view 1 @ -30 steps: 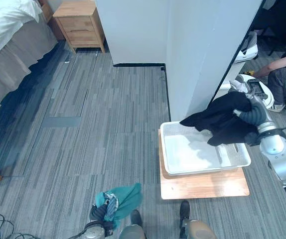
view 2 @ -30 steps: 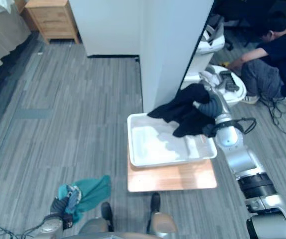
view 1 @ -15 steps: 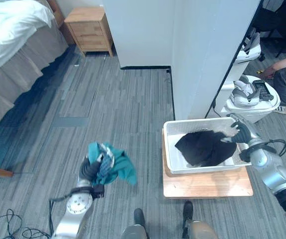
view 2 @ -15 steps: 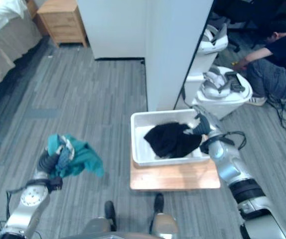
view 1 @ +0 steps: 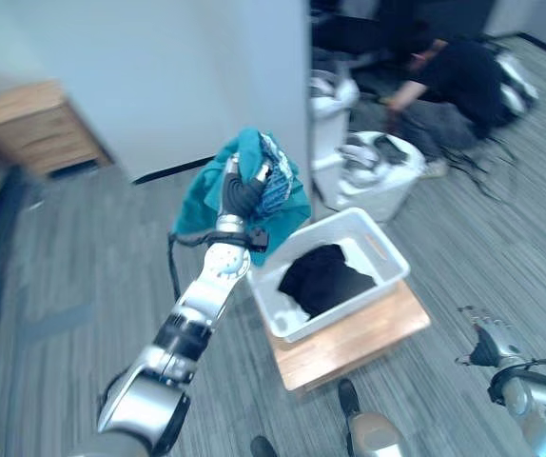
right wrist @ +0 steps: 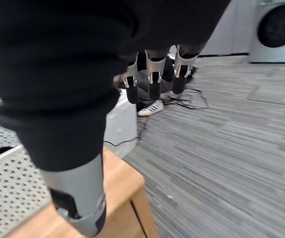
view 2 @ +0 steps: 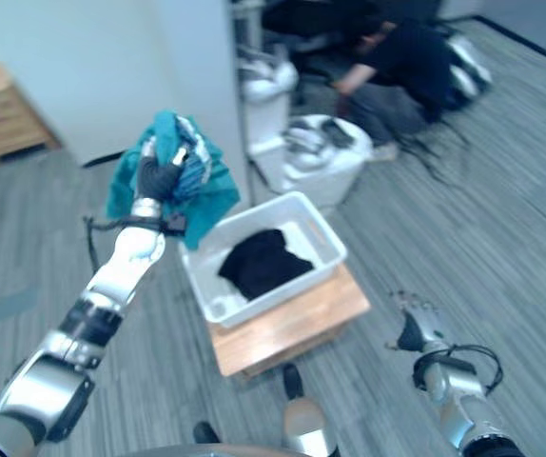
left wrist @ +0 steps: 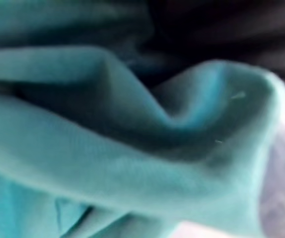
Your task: Tidy up the quilt and then pick up the clothes from the bed and put them into the laundry hamper.
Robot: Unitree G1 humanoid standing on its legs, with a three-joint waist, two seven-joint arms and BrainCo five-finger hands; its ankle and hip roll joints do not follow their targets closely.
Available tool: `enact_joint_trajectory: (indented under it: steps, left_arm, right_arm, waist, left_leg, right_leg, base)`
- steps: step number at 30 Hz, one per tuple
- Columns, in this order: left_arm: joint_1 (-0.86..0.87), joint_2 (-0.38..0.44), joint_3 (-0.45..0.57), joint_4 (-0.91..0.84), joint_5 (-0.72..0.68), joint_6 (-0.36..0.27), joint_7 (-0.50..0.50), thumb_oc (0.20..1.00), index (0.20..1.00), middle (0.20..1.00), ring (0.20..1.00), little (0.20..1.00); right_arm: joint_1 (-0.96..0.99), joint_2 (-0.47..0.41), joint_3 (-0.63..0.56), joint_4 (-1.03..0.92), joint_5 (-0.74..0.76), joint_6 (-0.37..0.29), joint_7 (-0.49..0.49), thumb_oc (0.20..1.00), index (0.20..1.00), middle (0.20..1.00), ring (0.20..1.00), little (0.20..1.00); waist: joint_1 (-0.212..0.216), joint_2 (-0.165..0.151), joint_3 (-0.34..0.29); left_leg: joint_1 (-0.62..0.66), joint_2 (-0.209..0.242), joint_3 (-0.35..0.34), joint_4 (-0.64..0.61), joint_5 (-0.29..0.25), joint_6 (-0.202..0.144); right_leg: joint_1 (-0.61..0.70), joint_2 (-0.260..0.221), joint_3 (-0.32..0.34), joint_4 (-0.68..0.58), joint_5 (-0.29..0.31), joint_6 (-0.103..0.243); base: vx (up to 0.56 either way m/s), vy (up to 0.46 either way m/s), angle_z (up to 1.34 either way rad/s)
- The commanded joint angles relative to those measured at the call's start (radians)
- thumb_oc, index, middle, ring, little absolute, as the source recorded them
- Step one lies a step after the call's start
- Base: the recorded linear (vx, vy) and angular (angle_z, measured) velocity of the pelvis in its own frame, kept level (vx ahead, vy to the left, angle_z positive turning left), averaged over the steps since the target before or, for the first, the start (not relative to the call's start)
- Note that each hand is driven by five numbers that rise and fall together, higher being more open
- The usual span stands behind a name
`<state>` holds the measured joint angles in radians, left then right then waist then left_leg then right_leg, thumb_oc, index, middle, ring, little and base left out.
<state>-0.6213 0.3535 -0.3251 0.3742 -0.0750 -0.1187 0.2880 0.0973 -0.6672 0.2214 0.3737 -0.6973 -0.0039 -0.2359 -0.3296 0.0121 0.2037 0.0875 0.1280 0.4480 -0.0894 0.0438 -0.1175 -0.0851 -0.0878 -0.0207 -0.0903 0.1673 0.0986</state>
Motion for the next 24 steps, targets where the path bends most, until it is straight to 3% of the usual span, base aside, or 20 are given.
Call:
enact_joint_trajectory:
  steps: [1, 3, 7, 8, 9, 16, 18, 20, 22, 24]
  left_arm:
    - [-0.073, -0.008, -0.015, 0.046, 0.016, -0.025, 0.055, 0.200, 0.200, 0.200, 0.200, 0.200]
    - [-0.126, -0.031, -0.037, 0.132, 0.016, -0.012, 0.078, 0.200, 0.200, 0.200, 0.200, 0.200]
    - [-0.127, -0.075, -0.040, 0.211, 0.027, 0.008, 0.103, 0.200, 0.200, 0.200, 0.200, 0.200]
    - [-0.119, -0.086, -0.040, 0.235, 0.025, 0.018, 0.104, 0.360, 0.360, 0.360, 0.360, 0.360]
    - [-0.111, -0.095, -0.035, 0.262, 0.026, 0.028, 0.112, 1.000, 1.000, 1.000, 1.000, 1.000]
    - [-0.036, -0.077, 0.046, 0.331, -0.047, 0.053, 0.118, 1.000, 1.000, 1.000, 1.000, 1.000]
    - [0.004, -0.003, 0.084, 0.281, -0.039, 0.057, 0.101, 1.000, 1.000, 1.000, 1.000, 1.000]
    - [0.026, 0.135, 0.150, 0.209, -0.040, 0.023, 0.103, 1.000, 1.000, 1.000, 1.000, 1.000]
    - [0.038, 0.162, 0.161, 0.199, -0.031, 0.021, 0.104, 1.000, 1.000, 1.000, 1.000, 1.000]
    - [0.063, 0.252, 0.189, 0.234, 0.003, 0.026, 0.098, 1.000, 1.000, 1.000, 1.000, 1.000]
  right_arm:
    - [-0.064, -0.047, -0.001, 0.008, 0.017, -0.013, -0.022, 1.000, 1.000, 1.000, 1.000, 1.000]
    - [-0.051, -0.025, 0.024, 0.040, 0.023, -0.008, -0.036, 1.000, 1.000, 1.000, 1.000, 1.000]
    - [-0.047, 0.017, 0.050, 0.102, 0.036, 0.010, -0.061, 1.000, 1.000, 1.000, 1.000, 1.000]
    - [-0.042, 0.029, 0.050, 0.111, 0.045, 0.013, -0.064, 1.000, 1.000, 1.000, 1.000, 1.000]
    - [-0.036, 0.042, 0.051, 0.124, 0.057, 0.016, -0.068, 1.000, 1.000, 1.000, 1.000, 1.000]
    - [0.017, 0.111, 0.072, 0.266, 0.096, 0.037, -0.054, 1.000, 1.000, 1.000, 1.000, 1.000]
    - [0.032, 0.111, 0.061, 0.280, 0.133, 0.035, -0.012, 1.000, 1.000, 1.000, 1.000, 1.000]
    - [0.056, 0.093, 0.058, 0.227, 0.195, -0.002, 0.062, 1.000, 1.000, 1.000, 1.000, 1.000]
    - [0.062, 0.092, 0.059, 0.215, 0.204, -0.010, 0.074, 1.000, 1.000, 1.000, 1.000, 1.000]
    - [0.049, 0.091, 0.080, 0.230, 0.205, -0.023, 0.096, 1.000, 1.000, 1.000, 1.000, 1.000]
  waist:
    - [0.005, 0.008, 0.040]
    - [-0.018, 0.011, 0.063]
    - [-0.020, 0.016, 0.089]
    - [-0.020, 0.017, 0.096]
    - [-0.019, 0.018, 0.102]
    - [0.009, 0.012, 0.103]
    - [0.031, 0.008, 0.087]
    - [0.068, -0.001, 0.058]
    - [0.074, -0.003, 0.051]
    - [0.098, -0.008, 0.033]
  left_leg:
    - [0.028, 0.043, -0.010, 0.002, -0.062, -0.018]
    - [0.002, 0.041, 0.015, 0.002, -0.052, -0.019]
    - [-0.021, 0.039, 0.019, 0.002, -0.041, -0.020]
    - [-0.025, 0.039, 0.016, 0.002, -0.038, -0.020]
    - [-0.029, 0.038, 0.012, 0.002, -0.036, -0.020]
    - [-0.025, 0.047, -0.015, 0.002, -0.031, -0.027]
    - [-0.005, 0.053, -0.026, 0.002, -0.036, -0.029]
    - [0.028, 0.061, -0.051, 0.002, -0.042, -0.035]
    - [0.035, 0.061, -0.057, 0.002, -0.044, -0.035]
    - [0.056, 0.063, -0.067, 0.002, -0.049, -0.036]
  right_leg:
    - [0.024, -0.035, 0.027, 0.015, -0.159, 0.094]
    - [-0.027, -0.034, 0.049, 0.024, -0.146, 0.101]
    - [-0.051, -0.040, 0.048, 0.025, -0.139, 0.101]
    - [-0.054, -0.041, 0.045, 0.026, -0.139, 0.100]
    - [-0.054, -0.043, 0.040, 0.026, -0.138, 0.099]
    - [-0.024, -0.041, 0.005, 0.023, -0.146, 0.088]
    - [0.007, -0.038, -0.007, 0.022, -0.154, 0.083]
    - [0.057, -0.035, -0.032, 0.023, -0.169, 0.079]
    - [0.068, -0.035, -0.038, 0.025, -0.173, 0.078]
    - [0.098, -0.032, -0.048, 0.030, -0.182, 0.078]
  base:
    - [-0.05, 0.002, -0.38]
    - [-0.08, -0.003, -0.40]
    - [-0.05, -0.008, -0.18]
    - [-0.03, -0.015, 0.02]
    - [-0.03, -0.012, 0.02]
    - [0.00, -0.020, 0.24]
    - [0.05, -0.036, 0.13]
    - [0.06, -0.042, 0.29]
    - [0.03, -0.014, 0.26]
    - [0.03, 0.000, 0.25]
